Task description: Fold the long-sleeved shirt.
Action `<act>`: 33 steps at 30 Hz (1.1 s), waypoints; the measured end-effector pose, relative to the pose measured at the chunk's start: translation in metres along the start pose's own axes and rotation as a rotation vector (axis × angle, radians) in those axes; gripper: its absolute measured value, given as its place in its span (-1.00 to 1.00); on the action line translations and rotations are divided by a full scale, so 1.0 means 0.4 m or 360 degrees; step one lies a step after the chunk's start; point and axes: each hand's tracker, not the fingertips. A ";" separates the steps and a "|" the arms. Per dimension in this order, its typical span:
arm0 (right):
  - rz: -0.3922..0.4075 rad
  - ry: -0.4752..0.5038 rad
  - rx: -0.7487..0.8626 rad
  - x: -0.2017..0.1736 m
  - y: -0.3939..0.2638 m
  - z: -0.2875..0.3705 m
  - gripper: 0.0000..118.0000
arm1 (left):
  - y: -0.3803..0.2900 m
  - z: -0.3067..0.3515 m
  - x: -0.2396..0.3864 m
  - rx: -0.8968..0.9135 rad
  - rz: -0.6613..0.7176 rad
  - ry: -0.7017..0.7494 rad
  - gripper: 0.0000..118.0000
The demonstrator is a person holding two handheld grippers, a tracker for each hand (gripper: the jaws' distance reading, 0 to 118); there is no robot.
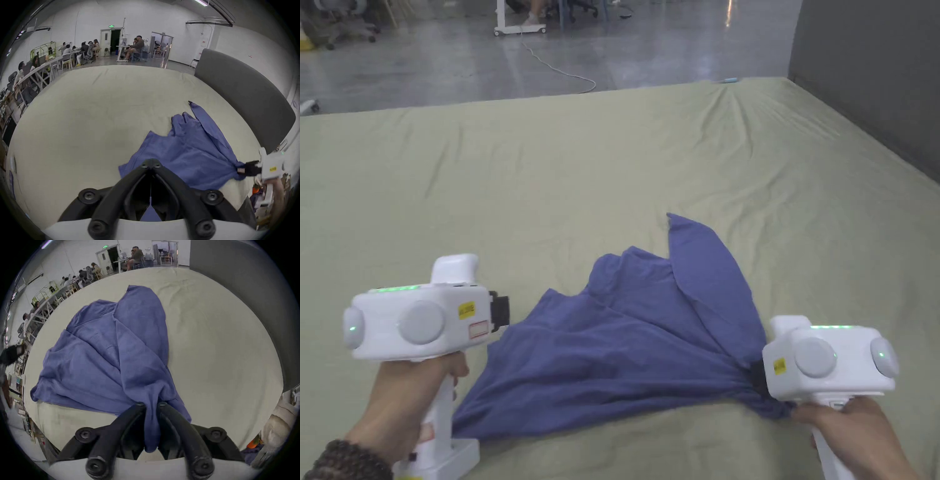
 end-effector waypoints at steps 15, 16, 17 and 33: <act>-0.0067 0.0077 -0.0005 0.036 0.004 -0.017 -0.94 | 0.058 -0.446 0.044 -0.0505 -0.0238 0.0348 0.92; -0.0064 0.0077 -0.0004 0.032 0.003 -0.012 -0.94 | 0.040 -0.453 0.055 -0.0503 -0.0261 0.0375 0.91; -0.0062 0.0078 -0.0003 0.031 0.001 -0.012 -0.94 | 0.026 -0.445 0.058 -0.0443 -0.0245 0.0390 0.89; -0.0092 0.0204 0.0334 0.033 0.122 0.175 -0.94 | 0.187 -0.141 0.045 0.0059 -0.0026 0.0085 -1.00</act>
